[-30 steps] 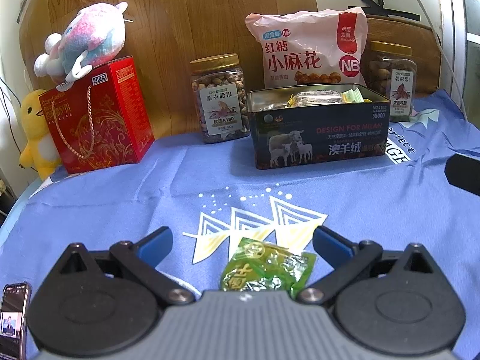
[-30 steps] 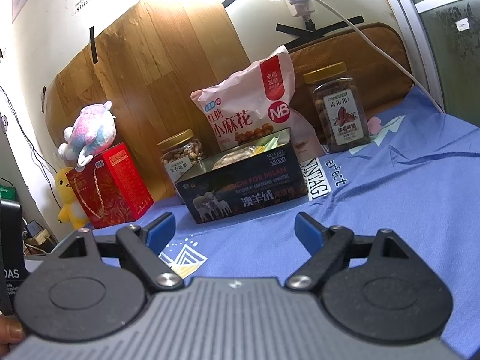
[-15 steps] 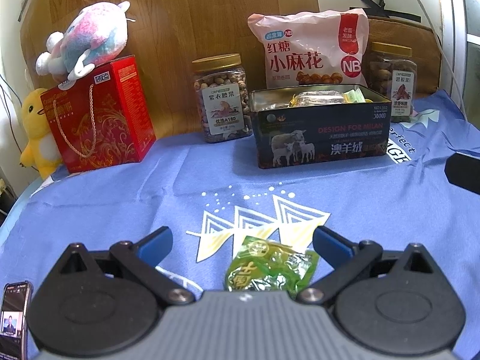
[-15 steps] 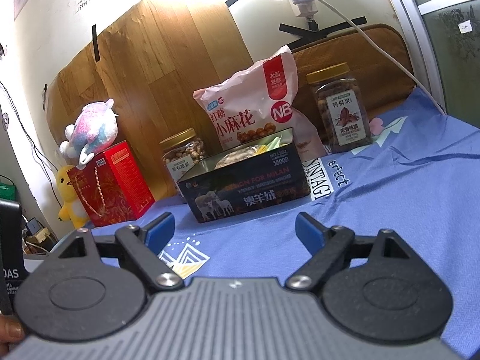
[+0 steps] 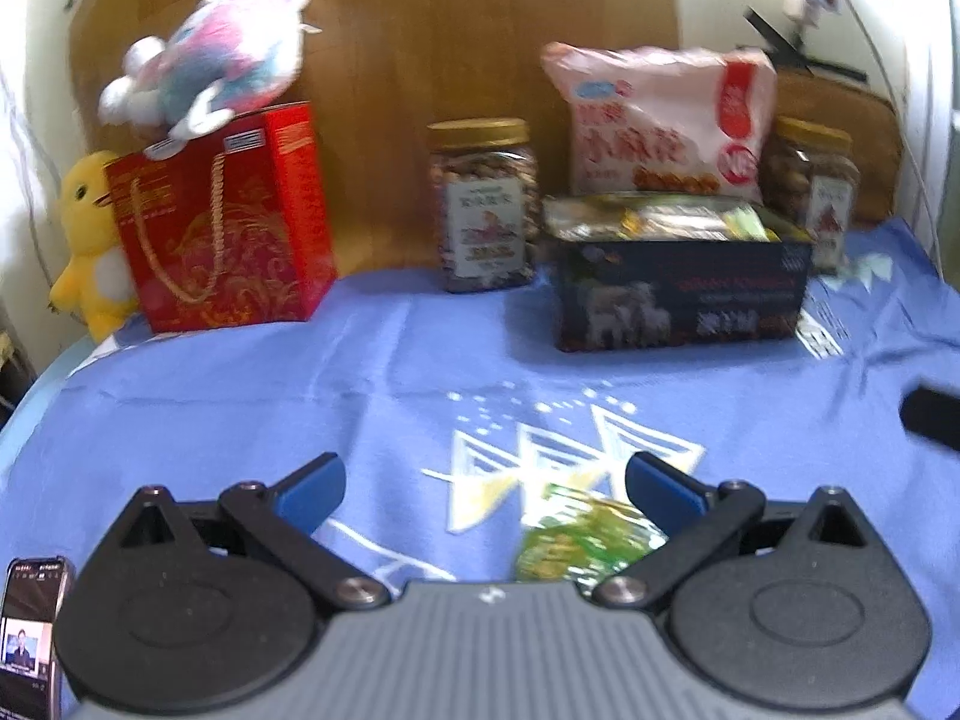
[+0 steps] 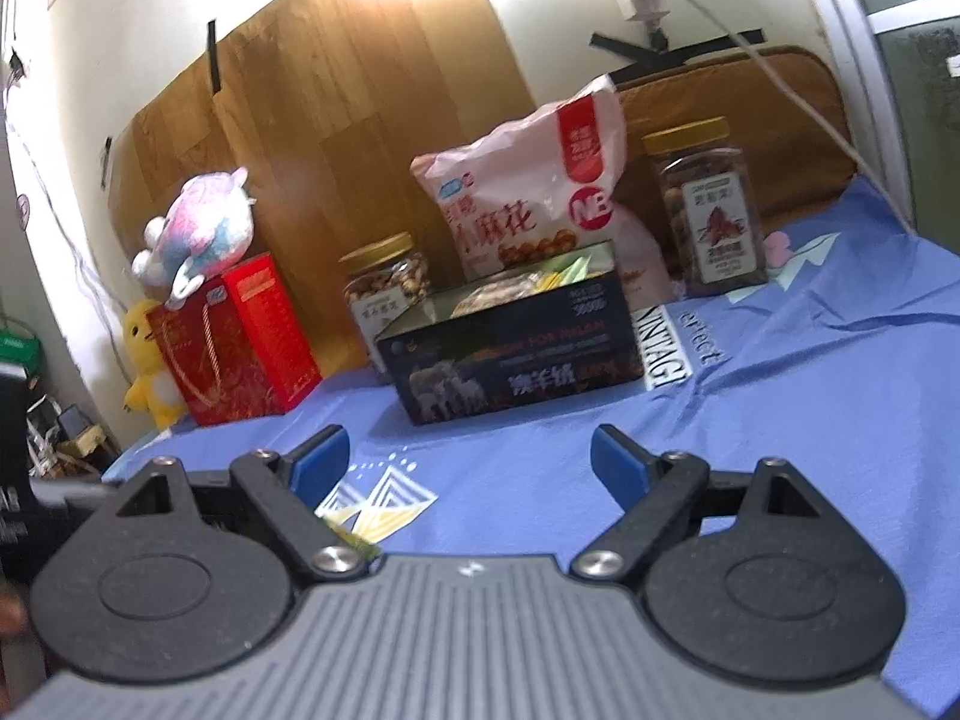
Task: Organize snacks
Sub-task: 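Grasp the green candy packet with the left gripper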
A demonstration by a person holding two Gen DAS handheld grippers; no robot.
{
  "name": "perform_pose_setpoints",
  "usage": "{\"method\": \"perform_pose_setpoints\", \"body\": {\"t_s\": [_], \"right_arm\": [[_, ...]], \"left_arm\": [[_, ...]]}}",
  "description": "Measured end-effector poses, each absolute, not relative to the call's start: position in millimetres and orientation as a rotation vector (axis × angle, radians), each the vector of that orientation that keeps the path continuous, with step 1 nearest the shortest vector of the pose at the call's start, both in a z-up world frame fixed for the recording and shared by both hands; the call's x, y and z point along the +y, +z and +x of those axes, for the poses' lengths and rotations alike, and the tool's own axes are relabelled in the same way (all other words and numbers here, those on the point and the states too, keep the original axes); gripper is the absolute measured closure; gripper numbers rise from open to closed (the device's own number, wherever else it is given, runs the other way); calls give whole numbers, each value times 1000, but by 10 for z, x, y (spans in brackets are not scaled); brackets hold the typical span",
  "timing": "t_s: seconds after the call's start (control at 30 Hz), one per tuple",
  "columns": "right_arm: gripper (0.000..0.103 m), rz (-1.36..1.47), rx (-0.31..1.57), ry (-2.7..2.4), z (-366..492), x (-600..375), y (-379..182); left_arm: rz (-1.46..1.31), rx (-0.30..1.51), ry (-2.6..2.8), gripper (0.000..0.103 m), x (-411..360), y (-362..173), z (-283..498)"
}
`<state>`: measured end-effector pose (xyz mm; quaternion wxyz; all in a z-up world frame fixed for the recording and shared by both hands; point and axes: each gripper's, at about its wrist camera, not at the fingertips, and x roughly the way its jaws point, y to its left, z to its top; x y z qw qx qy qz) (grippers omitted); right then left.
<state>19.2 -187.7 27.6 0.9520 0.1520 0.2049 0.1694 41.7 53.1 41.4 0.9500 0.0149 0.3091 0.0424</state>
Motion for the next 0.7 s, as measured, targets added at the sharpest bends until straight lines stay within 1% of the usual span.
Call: {"method": "perform_pose_setpoints", "body": {"t_s": [0.13,0.27,0.47,0.53,0.57,0.63,0.7], "right_arm": [[13,262,458,414,213,-1734,242],[13,177,525,519,218,-1480,197],[13,-51,614,670,261,-988,156],[13,-120,622,706,310,-868,154],[11,-150,625,720,356,-821,150],[9,-193,645,742,484,-755,132],[8,-207,694,763,669,-702,96]], "left_arm": [[-65,615,105,0,891,502,387],[-179,645,82,0,1161,483,394],[-269,740,-135,0,1189,277,393],[-279,749,-183,2,1153,244,365],[-285,752,-203,5,1143,235,354],[-304,765,-232,7,1142,219,340],[-332,773,-251,11,1170,207,320]]}}
